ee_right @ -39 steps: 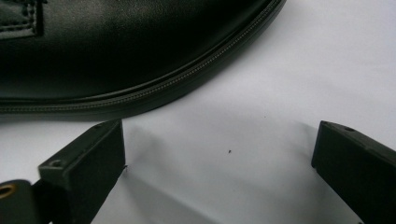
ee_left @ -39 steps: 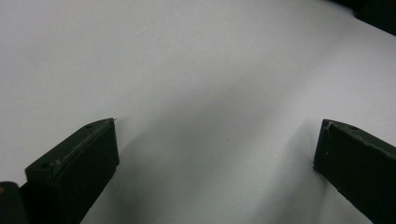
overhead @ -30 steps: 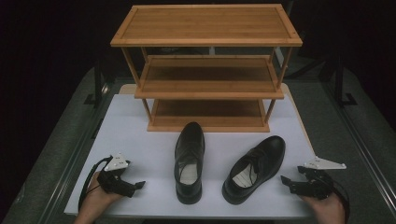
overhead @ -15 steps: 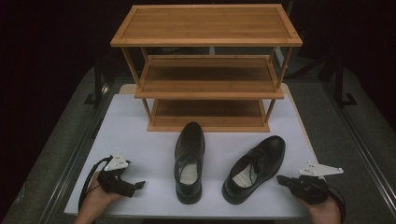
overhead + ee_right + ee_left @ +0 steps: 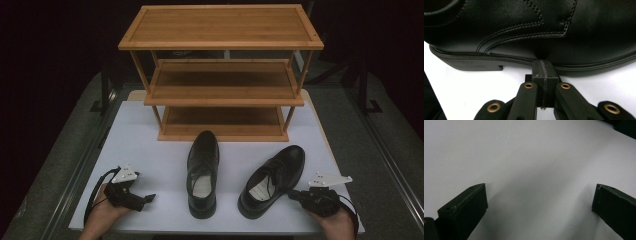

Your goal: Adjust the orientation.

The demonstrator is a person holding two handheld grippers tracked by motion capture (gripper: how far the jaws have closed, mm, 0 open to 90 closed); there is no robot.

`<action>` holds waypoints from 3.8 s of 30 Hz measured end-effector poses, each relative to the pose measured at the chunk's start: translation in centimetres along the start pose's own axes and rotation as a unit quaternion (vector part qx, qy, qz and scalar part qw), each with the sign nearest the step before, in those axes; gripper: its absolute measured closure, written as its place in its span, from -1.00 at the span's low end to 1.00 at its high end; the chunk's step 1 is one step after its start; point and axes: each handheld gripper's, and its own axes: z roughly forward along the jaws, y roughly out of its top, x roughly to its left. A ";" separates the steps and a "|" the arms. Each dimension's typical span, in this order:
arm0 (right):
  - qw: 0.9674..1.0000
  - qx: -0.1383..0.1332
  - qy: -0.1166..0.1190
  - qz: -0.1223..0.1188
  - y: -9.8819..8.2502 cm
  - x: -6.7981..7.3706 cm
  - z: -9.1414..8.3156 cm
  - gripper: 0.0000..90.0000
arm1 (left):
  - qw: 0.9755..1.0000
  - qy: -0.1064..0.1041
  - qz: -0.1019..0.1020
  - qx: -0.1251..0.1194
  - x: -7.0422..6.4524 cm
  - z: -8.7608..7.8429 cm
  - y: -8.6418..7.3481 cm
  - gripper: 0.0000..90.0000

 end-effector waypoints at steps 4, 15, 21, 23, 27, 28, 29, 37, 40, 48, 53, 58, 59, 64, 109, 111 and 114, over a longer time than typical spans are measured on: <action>1.000 -0.002 -0.002 0.000 0.2 -0.1 0.2 0.99 | 1.000 0.000 0.000 0.000 0.0 0.0 0.0 -1.00; 1.000 0.002 0.006 -0.005 1.8 -0.5 1.8 0.99 | 1.000 0.000 0.001 0.000 0.0 0.0 0.0 -1.00; 1.000 0.003 0.009 -0.013 2.8 -0.4 2.9 0.99 | 1.000 0.000 0.000 0.000 0.0 0.0 0.0 -1.00; 1.000 0.003 0.012 -0.015 3.1 -0.4 3.3 0.99 | 1.000 0.000 0.000 0.000 0.0 0.0 0.0 -1.00; 0.999 0.005 0.021 -0.023 3.6 -0.1 3.9 0.99 | 1.000 0.000 0.000 0.000 0.0 0.0 0.0 -1.00; 0.999 0.005 0.022 -0.027 3.8 0.1 4.1 0.99 | 1.000 0.000 0.000 0.000 0.0 0.0 0.0 -1.00; 0.999 0.006 0.022 -0.031 3.9 0.2 4.3 0.99 | 1.000 0.000 0.000 0.000 0.0 0.0 0.0 -1.00; 0.999 0.010 0.031 -0.043 5.0 1.0 5.6 0.99 | 1.000 0.000 0.000 0.000 0.0 0.0 0.0 -1.00; 0.998 0.011 0.032 -0.046 5.1 1.1 5.7 0.99 | 1.000 0.000 0.000 0.000 0.0 0.0 0.0 -1.00; 0.999 -0.029 0.011 -0.018 5.8 -1.0 4.1 0.99 | 1.000 0.000 0.000 0.000 0.0 0.0 0.0 -1.00; 0.999 -0.043 -0.009 -0.006 7.2 -3.0 4.2 0.99 | 1.000 0.000 0.000 0.000 0.0 0.0 0.0 -1.00; 0.998 -0.046 -0.032 0.002 8.3 -4.9 4.9 1.00 | 1.000 0.000 -0.001 -0.001 0.0 0.0 0.0 -1.00; 0.998 -0.045 -0.036 0.006 8.7 -5.5 5.2 1.00 | 1.000 0.000 -0.002 -0.002 0.0 0.0 0.0 -1.00; 0.998 -0.044 -0.042 0.017 9.7 -7.0 6.7 1.00 | 1.000 0.000 -0.001 -0.002 0.0 0.0 0.0 -1.00; 0.999 -0.036 0.021 -0.030 14.0 -2.9 11.9 0.99 | 1.000 0.000 -0.001 -0.002 0.0 0.0 0.0 -1.00; 0.999 -0.033 0.024 -0.033 13.4 -2.6 11.4 0.99 | 1.000 0.000 -0.001 -0.001 0.0 0.0 0.0 -1.00; 0.998 -0.037 0.034 -0.031 12.3 -2.2 10.3 0.99 | 1.000 0.000 -0.002 -0.001 0.0 0.0 0.0 -1.00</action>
